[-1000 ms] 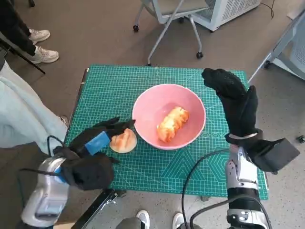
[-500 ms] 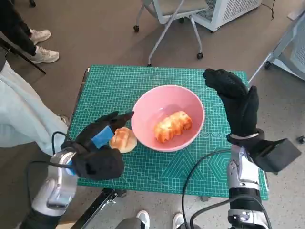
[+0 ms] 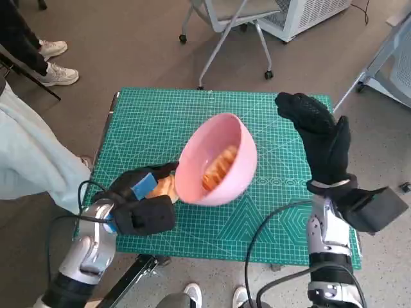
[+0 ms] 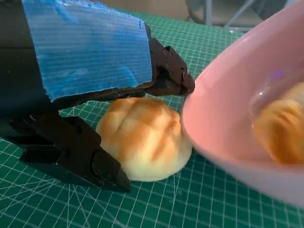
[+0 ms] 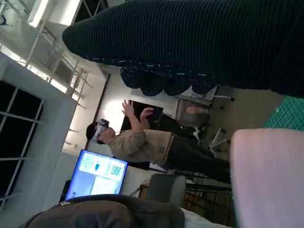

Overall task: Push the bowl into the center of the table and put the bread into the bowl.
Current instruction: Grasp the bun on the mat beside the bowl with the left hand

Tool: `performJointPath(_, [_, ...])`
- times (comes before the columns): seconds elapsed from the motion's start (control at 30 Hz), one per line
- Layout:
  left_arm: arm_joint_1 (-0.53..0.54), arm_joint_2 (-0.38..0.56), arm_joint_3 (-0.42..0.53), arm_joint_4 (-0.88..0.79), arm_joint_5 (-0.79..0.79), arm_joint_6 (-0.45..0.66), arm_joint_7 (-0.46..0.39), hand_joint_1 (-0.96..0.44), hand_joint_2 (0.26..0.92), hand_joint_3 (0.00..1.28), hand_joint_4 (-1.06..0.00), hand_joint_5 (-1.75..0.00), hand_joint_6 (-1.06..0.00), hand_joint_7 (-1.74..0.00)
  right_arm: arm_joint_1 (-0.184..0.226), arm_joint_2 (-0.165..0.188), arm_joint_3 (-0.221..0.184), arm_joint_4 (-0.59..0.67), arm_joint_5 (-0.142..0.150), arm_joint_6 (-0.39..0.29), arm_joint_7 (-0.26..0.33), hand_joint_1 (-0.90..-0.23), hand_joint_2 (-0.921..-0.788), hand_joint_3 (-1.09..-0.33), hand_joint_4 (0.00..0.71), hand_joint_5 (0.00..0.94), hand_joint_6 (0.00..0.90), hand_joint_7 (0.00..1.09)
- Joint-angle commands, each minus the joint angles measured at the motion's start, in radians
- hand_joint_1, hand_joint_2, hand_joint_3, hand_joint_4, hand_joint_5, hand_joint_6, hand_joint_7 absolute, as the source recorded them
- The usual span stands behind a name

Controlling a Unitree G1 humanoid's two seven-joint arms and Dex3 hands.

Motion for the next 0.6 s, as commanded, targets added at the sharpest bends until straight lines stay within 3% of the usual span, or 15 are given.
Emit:
performJointPath(0.03, [0.006,0.001,-0.007,0.008,0.015,-0.013,0.018,0.33,0.901,0.11,-0.63,-1.1,-0.75,-0.09,0.017,-0.001,-0.002,0.017,0.001,0.011,0.008,-0.678,-0.921,-0.754,0.182,0.001,0.1,0.48])
performJointPath(0.13, [0.015,0.006,-0.004,0.004,0.009,-0.028,0.027,0.36,0.914,0.09,-0.66,-1.2,-0.83,-0.14,0.015,-0.001,-0.001,0.017,0.001,0.012,0.008,-0.677,-0.921,-0.754,0.182,0.0,0.1,0.48])
performJointPath(0.17, [0.016,0.007,-0.002,0.005,0.007,-0.033,0.03,0.23,0.917,0.09,-0.68,-1.19,-0.72,-0.53,0.015,-0.001,-0.001,0.017,0.002,0.013,0.008,-0.676,-0.921,-0.754,0.182,0.0,0.1,0.48])
performJointPath(0.27, [0.024,0.012,0.01,0.001,-0.01,-0.058,0.038,0.08,0.919,0.1,-0.69,-1.18,-0.59,-1.01,0.014,0.001,0.001,0.017,0.002,0.014,0.008,-0.676,-0.921,-0.754,0.182,0.0,0.1,0.48])
performJointPath(0.37, [0.03,0.014,0.022,-0.004,-0.027,-0.081,0.044,0.03,0.92,0.09,-0.71,-1.15,-0.57,-1.16,0.012,0.003,0.001,0.02,0.003,0.013,0.01,-0.676,-0.921,-0.754,0.182,0.0,0.101,0.48])
performJointPath(0.6, [0.045,0.014,0.056,-0.01,-0.063,-0.157,0.073,0.0,0.92,0.05,-0.76,-1.1,-0.6,-1.18,0.009,0.004,0.003,0.023,0.003,0.011,0.011,-0.681,-0.921,-0.753,0.182,0.001,0.102,0.48])
